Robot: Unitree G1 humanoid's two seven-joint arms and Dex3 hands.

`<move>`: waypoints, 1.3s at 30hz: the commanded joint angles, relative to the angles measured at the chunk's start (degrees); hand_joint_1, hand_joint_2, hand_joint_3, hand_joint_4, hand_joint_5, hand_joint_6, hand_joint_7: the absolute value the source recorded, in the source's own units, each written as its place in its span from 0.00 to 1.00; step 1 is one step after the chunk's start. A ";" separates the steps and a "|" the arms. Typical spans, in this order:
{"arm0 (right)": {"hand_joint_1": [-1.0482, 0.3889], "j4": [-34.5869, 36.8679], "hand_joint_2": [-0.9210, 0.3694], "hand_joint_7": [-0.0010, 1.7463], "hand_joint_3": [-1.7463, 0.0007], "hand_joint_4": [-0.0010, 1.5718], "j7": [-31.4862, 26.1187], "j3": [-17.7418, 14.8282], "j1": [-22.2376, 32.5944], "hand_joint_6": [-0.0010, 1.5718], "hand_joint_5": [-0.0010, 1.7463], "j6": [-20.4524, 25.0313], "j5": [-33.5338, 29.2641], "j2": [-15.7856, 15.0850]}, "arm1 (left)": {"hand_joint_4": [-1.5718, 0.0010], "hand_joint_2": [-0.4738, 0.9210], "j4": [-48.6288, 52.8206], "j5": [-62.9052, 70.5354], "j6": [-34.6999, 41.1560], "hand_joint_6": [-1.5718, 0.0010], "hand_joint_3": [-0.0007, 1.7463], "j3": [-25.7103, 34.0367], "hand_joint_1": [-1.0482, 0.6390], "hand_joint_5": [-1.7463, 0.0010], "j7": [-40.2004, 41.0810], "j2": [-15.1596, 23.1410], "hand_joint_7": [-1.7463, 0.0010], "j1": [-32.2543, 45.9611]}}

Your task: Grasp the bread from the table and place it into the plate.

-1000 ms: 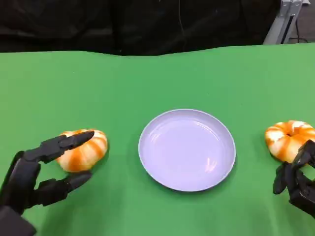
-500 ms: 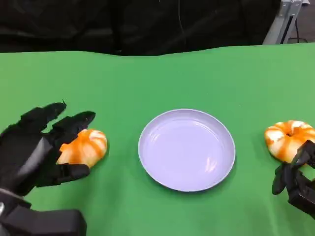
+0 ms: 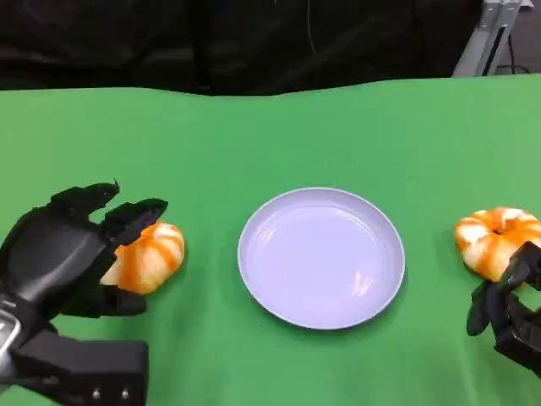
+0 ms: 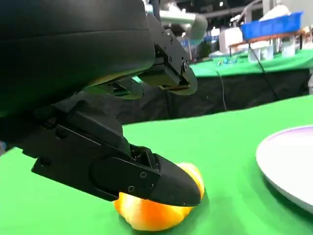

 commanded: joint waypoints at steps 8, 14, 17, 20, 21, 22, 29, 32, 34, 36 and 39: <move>0.70 -1.10 0.32 0.94 0.24 0.57 -0.59 0.15 0.47 0.48 1.00 -0.07 0.08 -0.04 | 0.72 1.00 13.45 -3.66 0.76 0.72 0.08 -6.88 0.06 0.99 0.64 1.23 1.00 -9.35; 0.71 -1.19 0.32 0.95 0.25 0.57 -0.75 0.20 0.48 0.48 1.00 0.10 0.09 -0.03 | 0.70 1.00 21.37 -5.19 -0.66 0.70 0.08 -10.29 0.06 0.98 3.39 0.64 0.99 -13.83; 0.71 -0.91 0.31 0.94 0.25 0.57 -0.35 0.23 0.39 0.48 1.00 -0.16 0.20 -0.06 | 0.69 1.00 25.72 -5.42 -1.08 0.70 0.07 -11.80 0.06 0.98 4.78 -0.02 0.99 -16.02; 0.71 -1.11 0.32 0.94 0.25 0.57 -0.69 0.33 0.52 0.48 1.00 -0.17 -0.09 -0.02 | 0.69 1.00 29.08 -5.55 -1.39 0.69 0.07 -13.28 0.06 0.98 5.95 -0.38 0.99 -17.75; 0.71 -1.28 0.32 0.94 0.25 0.57 -0.89 0.39 0.61 0.48 1.00 -0.10 -0.20 0.00 | 0.69 1.00 30.24 -5.58 -1.44 0.69 0.07 -13.81 0.07 0.98 6.26 -0.57 0.99 -18.32; 0.71 -1.38 0.32 0.94 0.25 0.57 -1.01 0.43 0.67 0.48 1.00 -0.06 -0.28 0.00 | 0.68 1.00 31.29 -5.65 -1.41 0.69 0.07 -14.35 0.07 0.98 6.50 -0.74 0.99 -18.81; 0.71 -1.66 0.32 0.95 0.25 0.57 -1.12 0.47 0.73 0.48 1.00 0.29 -0.01 0.05 | 0.67 1.00 37.04 -5.90 -1.03 0.68 0.07 -17.52 0.07 0.99 8.88 -1.81 0.99 -20.99; 0.71 -1.83 0.31 0.95 0.25 0.57 -1.25 0.53 0.81 0.48 1.00 0.27 -0.06 0.06 | 0.68 1.00 38.94 -6.37 -1.16 0.68 0.08 -18.42 0.06 0.99 8.96 -1.99 0.99 -21.68; 0.71 -1.67 0.31 0.95 0.25 0.57 -1.15 0.52 0.77 0.48 1.00 0.02 -0.08 0.05 | 0.68 1.00 39.77 -6.68 -1.12 0.69 0.08 -18.91 0.06 0.99 9.04 -2.07 0.99 -21.96; 0.71 -1.55 0.31 0.95 0.25 0.57 -0.95 0.49 0.75 0.47 1.00 -0.05 0.00 -0.03 | 0.68 1.00 40.21 -6.83 -0.51 0.69 0.09 -19.28 0.06 0.99 8.72 -2.25 1.00 -21.99; 0.71 -1.57 0.31 0.95 0.25 0.57 -0.73 0.39 0.77 0.47 1.00 0.15 0.31 -0.08 | 0.68 1.00 40.45 -6.69 0.67 0.69 0.11 -19.98 0.05 1.00 8.38 -2.47 1.00 -21.90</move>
